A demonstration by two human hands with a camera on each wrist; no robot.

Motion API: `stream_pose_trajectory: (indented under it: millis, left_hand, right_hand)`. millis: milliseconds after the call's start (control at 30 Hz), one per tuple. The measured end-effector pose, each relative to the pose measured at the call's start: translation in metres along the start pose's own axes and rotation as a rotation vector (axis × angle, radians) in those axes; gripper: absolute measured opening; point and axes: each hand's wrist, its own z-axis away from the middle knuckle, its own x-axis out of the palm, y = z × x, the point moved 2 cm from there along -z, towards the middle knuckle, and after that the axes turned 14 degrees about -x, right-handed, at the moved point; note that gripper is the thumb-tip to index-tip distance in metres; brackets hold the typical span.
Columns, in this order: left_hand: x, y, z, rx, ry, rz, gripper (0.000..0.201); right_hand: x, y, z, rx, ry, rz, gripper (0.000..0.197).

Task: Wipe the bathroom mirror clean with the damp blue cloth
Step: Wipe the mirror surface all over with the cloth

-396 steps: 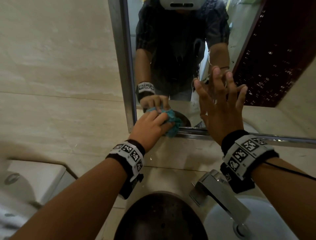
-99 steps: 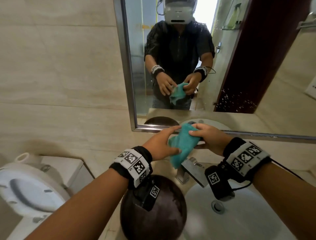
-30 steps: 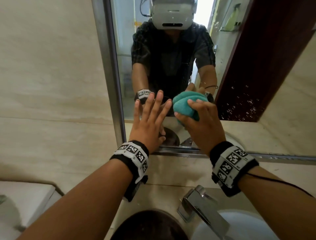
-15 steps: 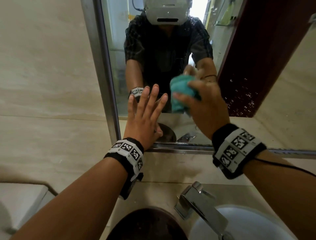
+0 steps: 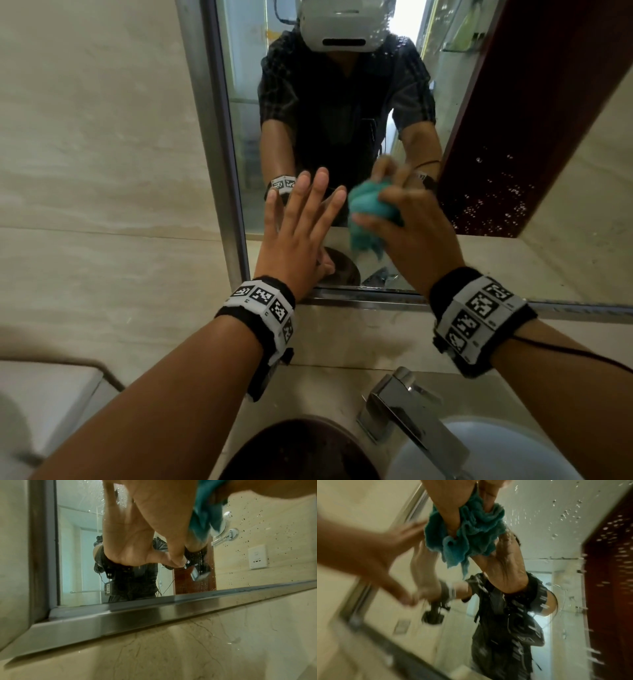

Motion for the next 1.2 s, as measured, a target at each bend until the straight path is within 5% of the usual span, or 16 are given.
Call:
stream_pose_trajectory:
  millis: [67, 133, 233, 300, 433, 533, 667, 767, 900, 1067, 1200]
  left_hand:
    - [0.003, -0.002, -0.001, 0.010, 0.007, -0.025, 0.124]
    - [0.004, -0.004, -0.001, 0.017, 0.013, -0.030, 0.124]
    - [0.003, -0.004, -0.001, 0.009, 0.009, 0.007, 0.122]
    - [0.002, -0.003, -0.001, 0.009, 0.011, 0.006, 0.121]
    - [0.003, -0.003, -0.001, 0.014, 0.015, -0.010, 0.124]
    - [0.002, -0.003, 0.000, 0.017, 0.015, -0.015, 0.123]
    - [0.001, -0.003, 0.000, 0.012, 0.016, -0.036, 0.123]
    - [-0.001, -0.002, 0.000, 0.010, 0.024, -0.030, 0.123]
    - [0.000, -0.002, 0.003, 0.035, 0.050, 0.045, 0.112]
    - [0.009, -0.004, 0.006, 0.052, -0.010, 0.022, 0.125]
    - [0.010, -0.001, 0.005, 0.033, -0.032, -0.002, 0.130]
  right_hand:
    - [0.006, 0.005, -0.006, 0.061, 0.025, 0.045, 0.051]
    - [0.019, -0.004, 0.010, 0.104, -0.008, 0.015, 0.035]
    - [0.035, -0.029, 0.052, -0.117, -0.200, -0.006, 0.062]
    - [0.029, -0.023, 0.044, -0.189, -0.257, 0.048, 0.060]
    - [-0.003, 0.003, -0.017, 0.153, 0.039, 0.007, 0.035]
    - [0.018, -0.016, 0.016, 0.073, 0.079, 0.043, 0.050]
    - [0.045, -0.033, 0.083, 0.011, -0.349, -0.042, 0.043]
    - [0.026, -0.024, 0.052, -0.072, -0.195, 0.040, 0.056]
    - [0.014, -0.015, 0.018, 0.138, 0.082, 0.075, 0.051]
    - [0.061, -0.056, 0.086, 0.085, -0.299, -0.080, 0.043]
    - [0.057, -0.067, 0.082, 0.117, -0.275, -0.100, 0.036]
